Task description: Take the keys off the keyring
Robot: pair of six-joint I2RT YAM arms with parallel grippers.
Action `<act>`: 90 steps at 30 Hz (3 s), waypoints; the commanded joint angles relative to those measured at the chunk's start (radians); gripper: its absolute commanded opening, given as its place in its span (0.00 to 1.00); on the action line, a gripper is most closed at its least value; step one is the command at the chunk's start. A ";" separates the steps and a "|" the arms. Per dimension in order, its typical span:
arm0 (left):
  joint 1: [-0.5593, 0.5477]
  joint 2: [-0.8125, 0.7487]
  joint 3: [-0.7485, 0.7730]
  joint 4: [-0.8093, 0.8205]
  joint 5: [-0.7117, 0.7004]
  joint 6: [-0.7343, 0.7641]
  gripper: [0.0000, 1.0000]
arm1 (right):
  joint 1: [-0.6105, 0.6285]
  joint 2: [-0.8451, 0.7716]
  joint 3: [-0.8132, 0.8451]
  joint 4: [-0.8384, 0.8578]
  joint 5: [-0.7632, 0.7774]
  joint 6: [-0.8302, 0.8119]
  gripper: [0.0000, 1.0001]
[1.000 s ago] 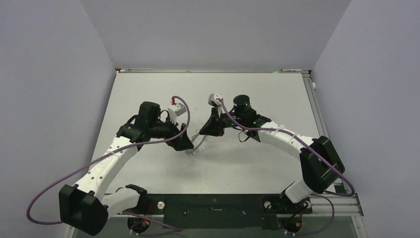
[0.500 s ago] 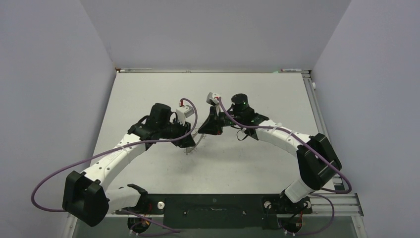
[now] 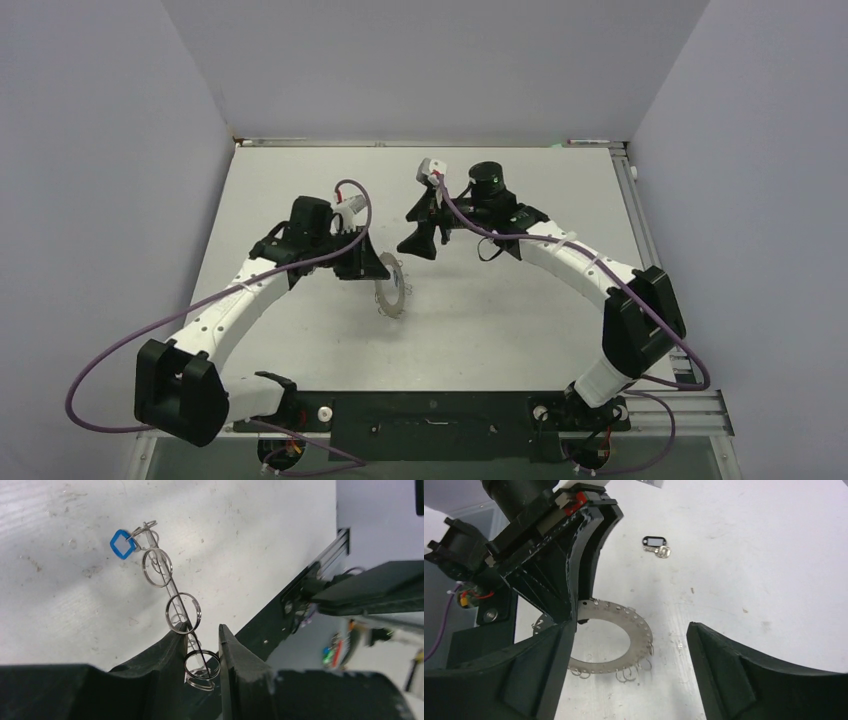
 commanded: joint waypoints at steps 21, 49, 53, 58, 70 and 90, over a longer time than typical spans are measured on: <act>0.365 -0.027 -0.133 0.152 0.156 -0.896 0.00 | 0.282 -0.130 0.132 -0.424 0.439 -0.311 0.95; 0.371 -0.036 -0.158 0.178 0.219 -0.877 0.00 | 0.329 0.014 0.169 -0.389 0.587 -0.528 0.93; 0.360 -0.041 -0.188 0.257 0.266 -0.915 0.00 | 0.296 0.008 0.177 -0.408 0.509 -0.568 0.95; 0.340 -0.035 -0.175 0.282 0.290 -0.927 0.00 | 0.305 0.040 0.137 -0.318 0.425 -0.519 0.90; 0.331 -0.078 -0.217 0.324 0.323 -0.980 0.00 | 0.299 0.069 0.066 -0.155 0.444 -0.463 0.48; 0.514 -0.121 0.140 0.183 0.241 -0.543 0.96 | 0.183 -0.074 0.108 -0.265 0.335 -0.180 0.05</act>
